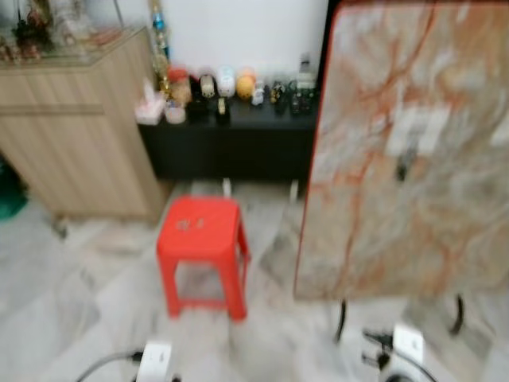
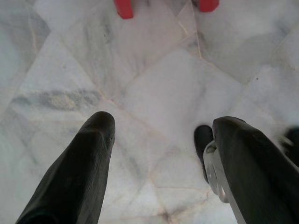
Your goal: Hang keys on a hook
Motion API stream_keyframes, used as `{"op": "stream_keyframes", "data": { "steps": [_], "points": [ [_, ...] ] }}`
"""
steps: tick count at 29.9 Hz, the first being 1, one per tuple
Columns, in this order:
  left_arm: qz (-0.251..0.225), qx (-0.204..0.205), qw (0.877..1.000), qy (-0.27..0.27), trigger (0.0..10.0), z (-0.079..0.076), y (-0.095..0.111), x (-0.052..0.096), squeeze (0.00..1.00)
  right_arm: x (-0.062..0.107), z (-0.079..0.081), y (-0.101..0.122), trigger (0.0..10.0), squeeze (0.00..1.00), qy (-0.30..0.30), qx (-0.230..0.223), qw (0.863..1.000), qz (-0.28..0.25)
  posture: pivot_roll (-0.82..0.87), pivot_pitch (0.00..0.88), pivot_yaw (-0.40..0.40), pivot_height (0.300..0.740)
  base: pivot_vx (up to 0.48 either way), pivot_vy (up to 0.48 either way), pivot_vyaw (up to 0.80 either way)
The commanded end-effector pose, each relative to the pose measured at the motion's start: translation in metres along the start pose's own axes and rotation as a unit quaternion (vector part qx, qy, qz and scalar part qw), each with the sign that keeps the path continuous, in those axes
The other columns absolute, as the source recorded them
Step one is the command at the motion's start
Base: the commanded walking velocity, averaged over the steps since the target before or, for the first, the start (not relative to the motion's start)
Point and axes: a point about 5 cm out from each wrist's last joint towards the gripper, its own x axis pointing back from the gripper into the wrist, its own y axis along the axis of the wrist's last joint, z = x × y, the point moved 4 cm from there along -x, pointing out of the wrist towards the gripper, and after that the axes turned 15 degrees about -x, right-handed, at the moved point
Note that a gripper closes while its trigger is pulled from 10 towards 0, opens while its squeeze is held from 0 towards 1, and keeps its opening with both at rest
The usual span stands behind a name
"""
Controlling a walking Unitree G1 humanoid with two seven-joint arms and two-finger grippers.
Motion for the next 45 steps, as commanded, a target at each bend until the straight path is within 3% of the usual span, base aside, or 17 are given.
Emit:
{"op": "stream_keyframes", "data": {
  "steps": [1, 7, 9, 19, 21, 24, 26, 31, 38, 45],
  "points": [
    [-0.002, -0.002, 1.000, -0.004, 10.0, -0.002, 0.004, -0.001, 0.00, -0.002, 0.000, 0.013, 10.0, 0.00, 0.000, -0.006, 1.000, -0.023, -0.03, 0.008, 0.030, 0.740, 0.000, -0.390, 0.00],
    [0.000, 0.001, 1.000, -0.003, 10.0, -0.003, 0.003, -0.001, 0.00, -0.004, 0.012, 0.032, 10.0, 0.00, 0.013, -0.018, 0.998, -0.059, -0.04, 0.006, 0.029, 0.740, 0.000, -0.263, 0.00],
    [-0.001, 0.005, 1.000, -0.002, 10.0, -0.003, 0.003, -0.001, 0.00, -0.005, 0.017, 0.051, 10.0, 0.00, 0.017, -0.032, 0.995, -0.092, -0.04, 0.004, 0.025, 0.740, 0.000, 0.000, 0.00],
    [0.001, 0.006, 1.000, -0.001, 10.0, -0.003, 0.002, 0.000, 0.00, -0.002, 0.019, 0.096, 10.0, 0.00, 0.016, -0.064, 0.982, -0.179, -0.05, 0.000, 0.024, 0.740, 0.000, 0.000, 0.00],
    [-0.002, 0.006, 1.000, -0.001, 10.0, -0.004, 0.003, 0.000, 0.00, 0.004, 0.016, 0.118, 10.0, 0.00, 0.003, -0.060, 0.971, -0.232, -0.05, 0.000, 0.024, 0.740, 0.000, 0.000, 0.00],
    [-0.004, 0.006, 1.000, -0.001, 10.0, -0.004, 0.003, 0.000, 0.00, 0.007, 0.020, 0.129, 10.0, 0.00, 0.007, -0.064, 0.965, -0.255, -0.05, 0.000, 0.024, 0.740, 0.000, 0.000, 0.00],
    [-0.012, 0.009, 1.000, 0.002, 10.0, -0.004, 0.006, 0.000, 0.00, 0.013, 0.027, 0.145, 10.0, 0.00, 0.016, -0.085, 0.952, -0.295, -0.05, 0.000, 0.022, 0.740, 0.000, 0.000, 0.00],
    [-0.023, 0.018, 1.000, 0.007, 10.0, -0.002, 0.010, -0.001, 0.00, 0.021, 0.036, 0.157, 10.0, 0.00, 0.028, -0.098, 0.938, -0.330, -0.05, 0.000, 0.022, 0.740, 0.000, 0.000, 0.00],
    [-0.024, 0.008, 1.000, 0.004, 10.0, -0.002, 0.013, -0.001, 0.00, 0.026, 0.053, 0.158, 10.0, 0.00, 0.059, -0.073, 0.933, -0.346, -0.05, 0.000, 0.023, 0.740, 0.000, 0.000, 0.00],
    [-0.029, 0.010, 1.000, 0.004, 10.0, -0.003, 0.015, -0.001, 0.00, 0.031, 0.062, 0.171, 10.0, 0.00, 0.066, -0.082, 0.925, -0.364, -0.05, 0.000, 0.027, 0.740, 0.000, -0.386, 0.00]
  ]
}}
